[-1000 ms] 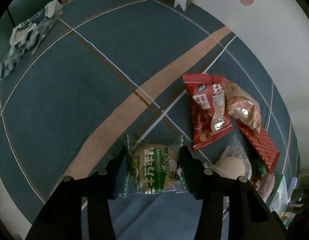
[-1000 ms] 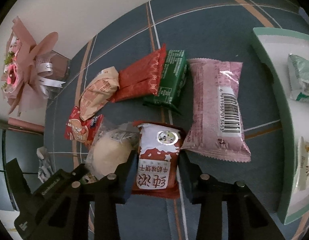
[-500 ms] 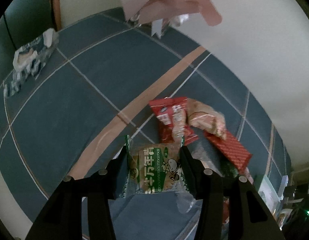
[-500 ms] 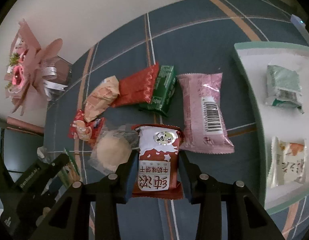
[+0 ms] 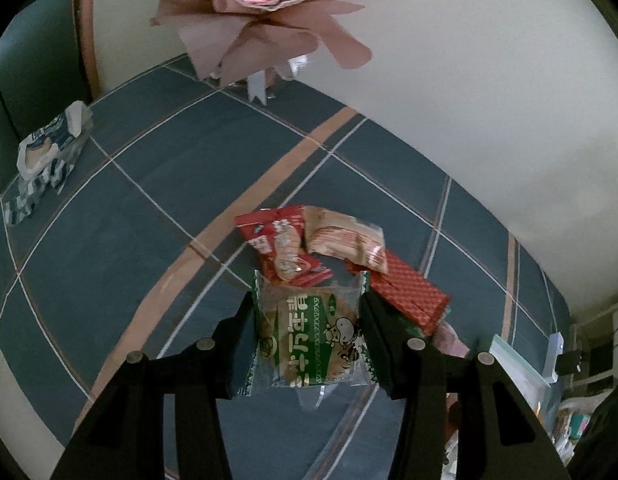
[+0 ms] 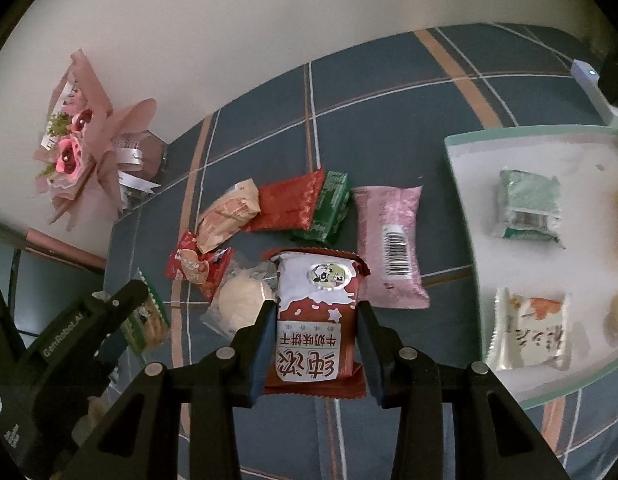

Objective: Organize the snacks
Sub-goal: 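Grasp the red-white milk biscuit pack with right tool while left tool grasps green cookie pack, then carry both packs over the white tray and lower them inside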

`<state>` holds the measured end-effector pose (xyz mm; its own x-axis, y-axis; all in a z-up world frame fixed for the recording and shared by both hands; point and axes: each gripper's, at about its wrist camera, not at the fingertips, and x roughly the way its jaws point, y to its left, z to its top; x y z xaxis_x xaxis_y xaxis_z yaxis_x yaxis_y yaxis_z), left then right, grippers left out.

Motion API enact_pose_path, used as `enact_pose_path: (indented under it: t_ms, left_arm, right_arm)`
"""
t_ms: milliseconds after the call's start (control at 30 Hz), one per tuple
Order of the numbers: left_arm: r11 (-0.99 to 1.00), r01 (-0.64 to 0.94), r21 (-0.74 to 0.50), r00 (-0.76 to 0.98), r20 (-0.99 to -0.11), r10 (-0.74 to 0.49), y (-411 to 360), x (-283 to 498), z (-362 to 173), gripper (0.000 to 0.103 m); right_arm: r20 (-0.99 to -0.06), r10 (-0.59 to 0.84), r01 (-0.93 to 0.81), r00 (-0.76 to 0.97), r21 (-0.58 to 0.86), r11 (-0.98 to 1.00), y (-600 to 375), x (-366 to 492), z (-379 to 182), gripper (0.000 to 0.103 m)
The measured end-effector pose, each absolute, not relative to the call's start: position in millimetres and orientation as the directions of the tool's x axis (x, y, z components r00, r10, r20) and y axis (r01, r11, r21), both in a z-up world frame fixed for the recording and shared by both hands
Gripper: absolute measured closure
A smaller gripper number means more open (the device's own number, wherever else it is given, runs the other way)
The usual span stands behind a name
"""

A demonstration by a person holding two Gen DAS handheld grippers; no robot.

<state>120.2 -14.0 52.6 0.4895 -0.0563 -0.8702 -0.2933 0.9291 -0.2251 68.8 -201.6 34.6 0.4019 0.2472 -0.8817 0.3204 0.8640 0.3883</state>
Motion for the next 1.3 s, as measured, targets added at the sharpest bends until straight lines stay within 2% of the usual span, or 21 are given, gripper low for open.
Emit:
enact_pose_path:
  t_ms: [433,567,933,1300]
  left_arm:
    - [0.959,-0.159,-0.233,0.488,-0.863,-0.129,-80.7,112.4,59.9,0.051]
    - [0.975,-0.066,-0.211,0.490,-0.858,-0.153,-117.9,108.1,60.7,0.051]
    - [0.964,0.197,-0.180,0.424,-0.871,-0.249,-226.8,80.6,51.7,0.051]
    - [0.907,0.384,-0.172,0.339,-0.888,-0.312,-301.6,52.9,29.6,0.051]
  right_arm:
    - [-0.907,0.123,0.447,0.402,0.312,0.839,-278.5,44.6,40.7,0.061]
    - [-0.920,0.055,0.520,0.388,0.268,0.811,-313.0,33.9,38.5,0.061]
    - [-0.927,0.001,0.671,0.376,0.273,0.689,-395.0,3.3,32.1,0.061]
    - [-0.919,-0.051,0.712,0.391,0.267,0.649,-430.4,-17.3,39.4,0.061]
